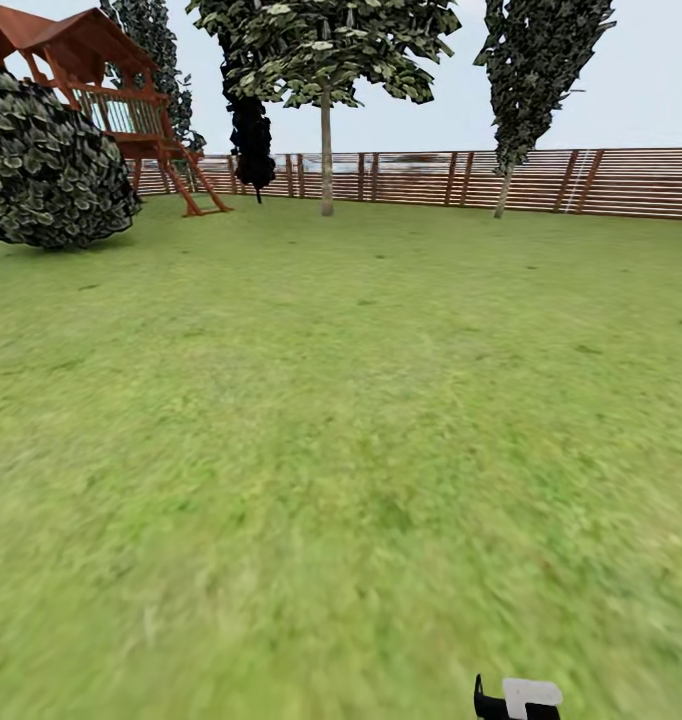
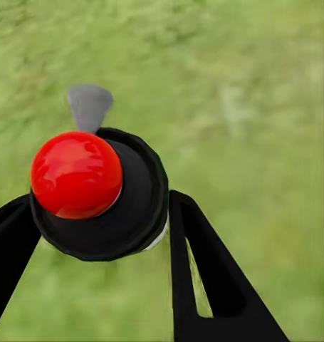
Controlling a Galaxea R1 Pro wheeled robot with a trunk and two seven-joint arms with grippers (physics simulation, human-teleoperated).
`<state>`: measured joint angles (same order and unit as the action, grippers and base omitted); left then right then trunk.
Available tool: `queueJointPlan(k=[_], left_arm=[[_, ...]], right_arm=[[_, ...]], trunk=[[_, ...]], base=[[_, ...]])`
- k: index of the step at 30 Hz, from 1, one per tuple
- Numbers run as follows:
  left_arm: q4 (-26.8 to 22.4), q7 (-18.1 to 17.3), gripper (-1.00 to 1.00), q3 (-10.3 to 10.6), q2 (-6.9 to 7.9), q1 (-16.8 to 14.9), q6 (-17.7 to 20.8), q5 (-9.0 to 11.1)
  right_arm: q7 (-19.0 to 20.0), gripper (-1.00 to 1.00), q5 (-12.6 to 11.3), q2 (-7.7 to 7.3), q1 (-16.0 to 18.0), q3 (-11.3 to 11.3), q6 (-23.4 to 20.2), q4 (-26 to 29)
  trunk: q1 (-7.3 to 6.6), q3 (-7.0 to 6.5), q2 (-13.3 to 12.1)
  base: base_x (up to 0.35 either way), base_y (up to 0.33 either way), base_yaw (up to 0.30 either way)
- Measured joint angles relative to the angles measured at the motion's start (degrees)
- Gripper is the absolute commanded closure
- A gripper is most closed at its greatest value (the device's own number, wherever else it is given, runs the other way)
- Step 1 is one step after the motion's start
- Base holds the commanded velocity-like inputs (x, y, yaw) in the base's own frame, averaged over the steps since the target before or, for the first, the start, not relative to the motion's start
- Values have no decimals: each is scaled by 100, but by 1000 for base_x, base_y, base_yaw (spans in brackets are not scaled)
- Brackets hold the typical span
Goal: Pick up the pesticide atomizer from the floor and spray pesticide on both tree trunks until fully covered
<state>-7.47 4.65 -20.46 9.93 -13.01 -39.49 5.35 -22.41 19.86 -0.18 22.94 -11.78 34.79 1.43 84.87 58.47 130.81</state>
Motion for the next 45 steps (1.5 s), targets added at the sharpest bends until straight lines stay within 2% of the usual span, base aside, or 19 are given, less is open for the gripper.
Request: queueJointPlan(k=[45], left_arm=[[0,0,100,0,0,0,-6,0]], right_arm=[[0,-100,0,0,2,0,-2,-2]], trunk=[[0,0,0]], base=[[337,0,0]])
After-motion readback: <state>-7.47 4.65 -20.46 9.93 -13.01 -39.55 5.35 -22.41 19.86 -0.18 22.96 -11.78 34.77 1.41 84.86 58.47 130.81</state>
